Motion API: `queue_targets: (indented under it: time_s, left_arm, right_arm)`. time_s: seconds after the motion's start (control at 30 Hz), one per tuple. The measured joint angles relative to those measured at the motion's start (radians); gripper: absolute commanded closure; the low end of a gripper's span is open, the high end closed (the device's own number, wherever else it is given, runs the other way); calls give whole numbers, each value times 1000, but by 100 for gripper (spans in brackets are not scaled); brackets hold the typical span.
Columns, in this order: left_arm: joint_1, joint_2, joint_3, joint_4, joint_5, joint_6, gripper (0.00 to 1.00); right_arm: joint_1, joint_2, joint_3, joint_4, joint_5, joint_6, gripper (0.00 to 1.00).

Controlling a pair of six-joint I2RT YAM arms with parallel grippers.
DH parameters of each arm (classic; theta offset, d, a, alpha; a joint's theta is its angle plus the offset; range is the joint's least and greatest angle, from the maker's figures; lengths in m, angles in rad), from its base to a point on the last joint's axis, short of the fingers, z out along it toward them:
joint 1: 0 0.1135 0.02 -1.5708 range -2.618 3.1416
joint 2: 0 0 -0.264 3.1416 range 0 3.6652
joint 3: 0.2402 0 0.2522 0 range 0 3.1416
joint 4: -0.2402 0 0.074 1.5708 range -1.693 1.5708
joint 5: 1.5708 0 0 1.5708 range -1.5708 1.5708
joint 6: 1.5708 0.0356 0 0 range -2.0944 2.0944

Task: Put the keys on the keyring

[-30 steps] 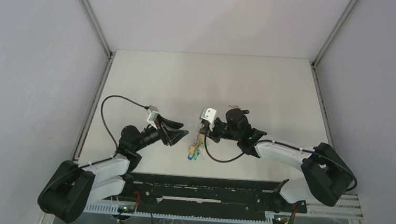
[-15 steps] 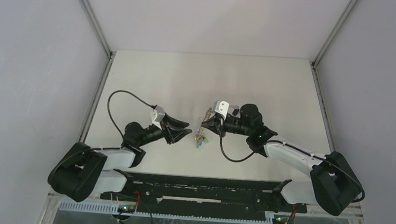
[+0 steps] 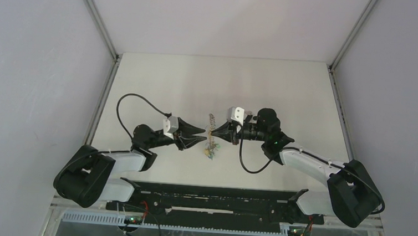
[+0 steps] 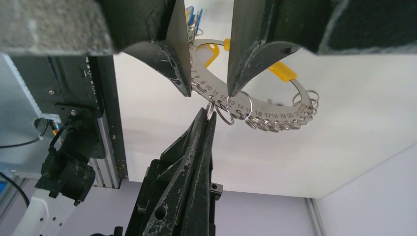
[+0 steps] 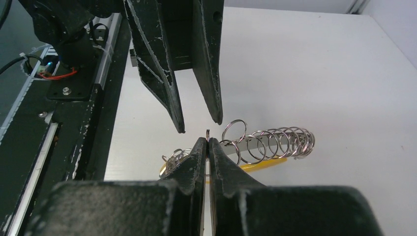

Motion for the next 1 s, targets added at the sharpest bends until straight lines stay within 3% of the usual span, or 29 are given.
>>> queue_targets:
  time_s: [0.23,1.0]
  left_arm:
    - [-4,-2,0,1,26,80,67]
    - [-65,30,26,7,32,87,77]
  right_arm:
    - [-1,0,-3,7,-37,0,100]
    - [-1,2,-3,51,-87,19,100]
